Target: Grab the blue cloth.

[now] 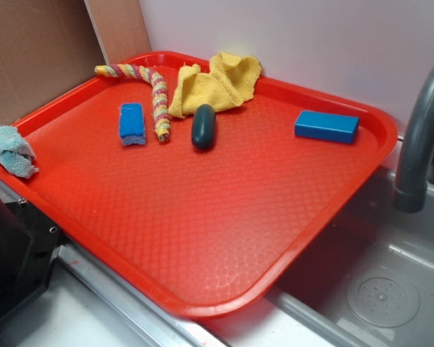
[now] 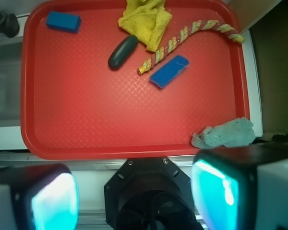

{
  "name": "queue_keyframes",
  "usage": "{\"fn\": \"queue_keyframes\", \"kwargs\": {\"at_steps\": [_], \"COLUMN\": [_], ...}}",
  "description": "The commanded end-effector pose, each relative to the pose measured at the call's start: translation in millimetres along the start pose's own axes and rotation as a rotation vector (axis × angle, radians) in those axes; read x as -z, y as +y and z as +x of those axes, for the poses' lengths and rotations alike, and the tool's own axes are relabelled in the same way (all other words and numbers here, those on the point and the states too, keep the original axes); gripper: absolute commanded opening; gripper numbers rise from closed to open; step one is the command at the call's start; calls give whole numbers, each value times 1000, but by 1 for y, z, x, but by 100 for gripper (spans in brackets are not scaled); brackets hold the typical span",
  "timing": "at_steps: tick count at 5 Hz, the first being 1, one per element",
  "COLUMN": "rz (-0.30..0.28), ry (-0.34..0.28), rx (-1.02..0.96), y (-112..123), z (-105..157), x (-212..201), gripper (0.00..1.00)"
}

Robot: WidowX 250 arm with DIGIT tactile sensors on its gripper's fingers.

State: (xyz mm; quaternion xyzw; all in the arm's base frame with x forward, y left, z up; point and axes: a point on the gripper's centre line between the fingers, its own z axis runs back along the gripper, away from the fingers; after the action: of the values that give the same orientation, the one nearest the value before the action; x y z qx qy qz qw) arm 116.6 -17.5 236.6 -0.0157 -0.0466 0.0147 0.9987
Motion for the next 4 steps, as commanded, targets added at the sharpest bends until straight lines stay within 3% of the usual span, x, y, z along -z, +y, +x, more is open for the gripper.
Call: {"fn": "queue_keyframes", "kwargs": {"at_steps": [1,2,3,4], "rz": [0,0,44,38], "ry": [0,42,19,-10], "rx": [0,-105,-241,-420], "y": [0,38,65,83], "z": [0,-13,-28,-41], "x": [0,48,73,96], "gripper": [100,100,100,100]}}
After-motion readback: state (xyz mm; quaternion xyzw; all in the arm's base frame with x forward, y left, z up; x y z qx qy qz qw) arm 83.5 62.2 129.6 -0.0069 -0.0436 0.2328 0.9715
